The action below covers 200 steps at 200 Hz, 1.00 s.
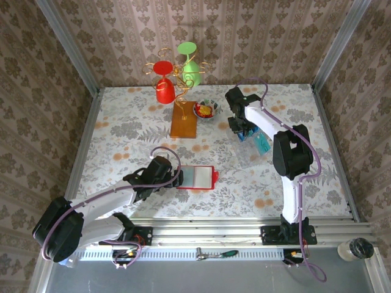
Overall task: Put the credit cards into the card holder
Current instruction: Pick up the credit card from the storage box.
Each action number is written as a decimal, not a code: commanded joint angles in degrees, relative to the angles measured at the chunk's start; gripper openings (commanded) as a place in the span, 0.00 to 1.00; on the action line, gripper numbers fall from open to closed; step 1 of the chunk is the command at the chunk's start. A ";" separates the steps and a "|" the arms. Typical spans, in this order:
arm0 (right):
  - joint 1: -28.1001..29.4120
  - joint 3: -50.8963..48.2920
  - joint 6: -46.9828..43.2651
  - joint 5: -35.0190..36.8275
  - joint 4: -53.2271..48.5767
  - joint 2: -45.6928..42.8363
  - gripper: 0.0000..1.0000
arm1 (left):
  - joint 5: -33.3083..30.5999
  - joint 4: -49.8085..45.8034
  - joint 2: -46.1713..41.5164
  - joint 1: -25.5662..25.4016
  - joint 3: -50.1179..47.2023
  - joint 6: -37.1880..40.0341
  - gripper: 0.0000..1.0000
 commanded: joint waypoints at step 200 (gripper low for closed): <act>2.34 -10.45 10.05 -26.30 10.37 -21.80 0.00 | -1.99 -0.81 0.14 -0.34 1.07 0.48 1.00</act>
